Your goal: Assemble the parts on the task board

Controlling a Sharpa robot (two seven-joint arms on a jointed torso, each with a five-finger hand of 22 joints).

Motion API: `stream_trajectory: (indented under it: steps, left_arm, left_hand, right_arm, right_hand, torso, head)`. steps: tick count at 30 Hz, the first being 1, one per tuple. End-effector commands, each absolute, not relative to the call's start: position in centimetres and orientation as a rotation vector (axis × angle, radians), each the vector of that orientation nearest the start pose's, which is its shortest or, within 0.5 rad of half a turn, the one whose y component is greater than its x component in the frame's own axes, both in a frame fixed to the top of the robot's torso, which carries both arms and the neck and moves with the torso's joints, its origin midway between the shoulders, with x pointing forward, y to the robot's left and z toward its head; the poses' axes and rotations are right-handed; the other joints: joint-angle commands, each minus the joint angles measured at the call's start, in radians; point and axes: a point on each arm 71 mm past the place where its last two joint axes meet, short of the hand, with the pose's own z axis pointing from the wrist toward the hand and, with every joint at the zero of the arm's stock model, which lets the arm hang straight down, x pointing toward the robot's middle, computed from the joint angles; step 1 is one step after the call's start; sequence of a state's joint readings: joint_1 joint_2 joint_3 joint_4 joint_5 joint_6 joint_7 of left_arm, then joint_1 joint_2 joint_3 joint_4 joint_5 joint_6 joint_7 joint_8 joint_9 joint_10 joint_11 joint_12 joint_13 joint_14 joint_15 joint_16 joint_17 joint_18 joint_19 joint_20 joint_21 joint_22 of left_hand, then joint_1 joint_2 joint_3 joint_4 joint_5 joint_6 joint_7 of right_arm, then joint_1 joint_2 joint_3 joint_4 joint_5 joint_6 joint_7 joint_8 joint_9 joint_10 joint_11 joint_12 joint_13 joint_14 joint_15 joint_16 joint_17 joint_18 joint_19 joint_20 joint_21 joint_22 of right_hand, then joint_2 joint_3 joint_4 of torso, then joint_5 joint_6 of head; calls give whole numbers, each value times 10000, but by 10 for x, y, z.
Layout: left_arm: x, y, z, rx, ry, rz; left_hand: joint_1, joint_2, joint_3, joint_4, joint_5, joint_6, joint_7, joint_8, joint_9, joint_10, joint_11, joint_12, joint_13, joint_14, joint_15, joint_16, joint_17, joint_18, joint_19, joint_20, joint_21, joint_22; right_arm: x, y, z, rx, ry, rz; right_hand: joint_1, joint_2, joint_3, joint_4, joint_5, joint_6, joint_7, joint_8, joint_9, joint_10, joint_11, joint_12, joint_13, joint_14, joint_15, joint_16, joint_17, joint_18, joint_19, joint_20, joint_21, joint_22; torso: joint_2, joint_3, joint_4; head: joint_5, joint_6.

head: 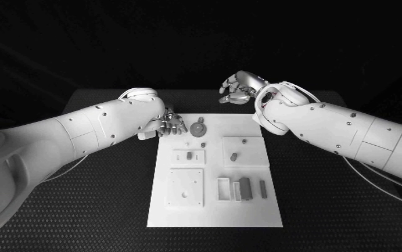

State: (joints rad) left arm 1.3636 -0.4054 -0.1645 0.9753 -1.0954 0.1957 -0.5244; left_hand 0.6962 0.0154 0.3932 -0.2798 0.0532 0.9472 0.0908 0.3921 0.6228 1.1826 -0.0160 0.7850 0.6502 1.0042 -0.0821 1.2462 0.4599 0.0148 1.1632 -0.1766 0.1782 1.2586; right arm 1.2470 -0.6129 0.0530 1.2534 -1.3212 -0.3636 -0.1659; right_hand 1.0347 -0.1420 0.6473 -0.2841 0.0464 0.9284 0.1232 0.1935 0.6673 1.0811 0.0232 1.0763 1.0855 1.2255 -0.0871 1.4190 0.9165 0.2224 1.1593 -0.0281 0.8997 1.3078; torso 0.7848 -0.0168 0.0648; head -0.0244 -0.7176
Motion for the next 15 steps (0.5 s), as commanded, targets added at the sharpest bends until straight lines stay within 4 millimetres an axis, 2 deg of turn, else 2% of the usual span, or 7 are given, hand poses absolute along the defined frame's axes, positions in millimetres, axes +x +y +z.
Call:
stream_trajectory:
  steps: [1,3,7,15]
  left_arm:
    - [577,153,-201,-1078,22504,-1950]
    - [577,152,-201,-1061,22499,-1991]
    - [576,150,-201,-1005,22494,-2089]
    - [574,148,-202,-1576,22645,-2625]
  left_hand:
    - [129,146,25,-95,-27,86,4,-73,-12,-56,-32,65,-17,-41,-39,50,-21,-148,-5,-13,-62,26]
    - [417,5,267,-6,-60,109,-2,-83,-5,-50,-36,76,-26,-31,-45,65,-35,-148,29,-22,-60,47]
    - [611,-38,572,158,-46,167,0,-91,16,-22,-34,105,-42,-6,-34,95,-61,-148,74,5,-64,88]
    - [839,135,765,150,-46,229,-18,-85,49,10,-52,141,-51,24,-35,133,-80,-148,107,5,-62,143]
  right_arm:
    - [553,-168,-143,864,15643,6479]
    - [553,-168,-143,860,15659,6476]
    - [553,-167,-144,857,15677,6477]
    - [553,-167,-145,858,15726,6458]
  right_hand:
    - [4,122,-42,-19,40,-13,72,33,-15,-26,-57,19,-13,-48,-32,12,-13,394,-47,-8,-14,181]
    - [7,123,-41,-20,40,-13,72,33,-15,-26,-57,19,-13,-47,-32,13,-13,394,-47,-8,-13,181]
    - [11,126,-40,-23,40,-12,71,33,-15,-26,-57,20,-13,-46,-33,13,-13,394,-46,-9,-13,181]
    - [11,129,-40,-24,39,-12,71,33,-16,-25,-58,21,-14,-46,-33,14,-14,394,-45,-10,-12,181]
  torso:
    - [1,2,-12]
    - [3,2,-8]
    - [0,0,1]
    - [1,4,-5]
  head:
    - [24,-3]
    - [19,-2]
    - [5,-10]
    - [17,-15]
